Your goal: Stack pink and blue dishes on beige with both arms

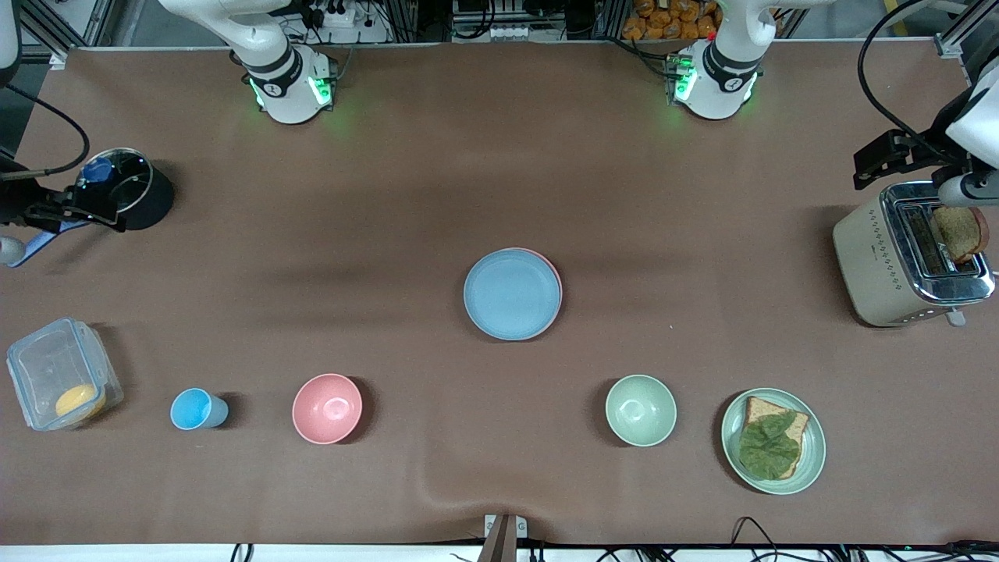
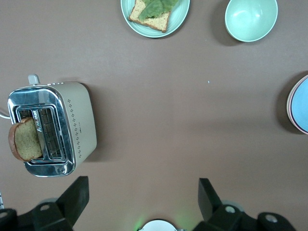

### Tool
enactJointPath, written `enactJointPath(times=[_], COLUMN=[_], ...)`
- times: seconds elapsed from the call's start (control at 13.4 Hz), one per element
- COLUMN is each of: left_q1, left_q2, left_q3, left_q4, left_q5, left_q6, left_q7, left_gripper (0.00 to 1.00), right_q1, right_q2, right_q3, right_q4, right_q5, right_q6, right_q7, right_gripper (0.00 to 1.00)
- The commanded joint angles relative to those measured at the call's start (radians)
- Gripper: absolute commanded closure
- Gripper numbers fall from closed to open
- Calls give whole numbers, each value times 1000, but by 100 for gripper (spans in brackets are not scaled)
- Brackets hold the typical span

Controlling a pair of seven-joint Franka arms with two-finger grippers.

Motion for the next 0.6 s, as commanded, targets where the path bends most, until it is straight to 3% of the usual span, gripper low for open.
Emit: enactJointPath(times=[0.0, 0.15, 0.52], left_q1=[30, 38, 33], left_q2=[-5, -5, -8], left_q3=[6, 9, 45], left_q4=[3, 3, 4], left_q5=[-54, -100, -91], left_q6=[-12, -10, -12], left_q7=[27, 23, 21], left_gripper=[0, 0, 0], right_q1=[9, 15, 29], right_q2=[8, 7, -2], right_q3=[12, 13, 13], right_q4=[33, 33, 28], right_q5=[-17, -22, -60], right_q6=[-20, -19, 67], right_q7=[3, 3, 4], right_gripper=[0, 0, 0])
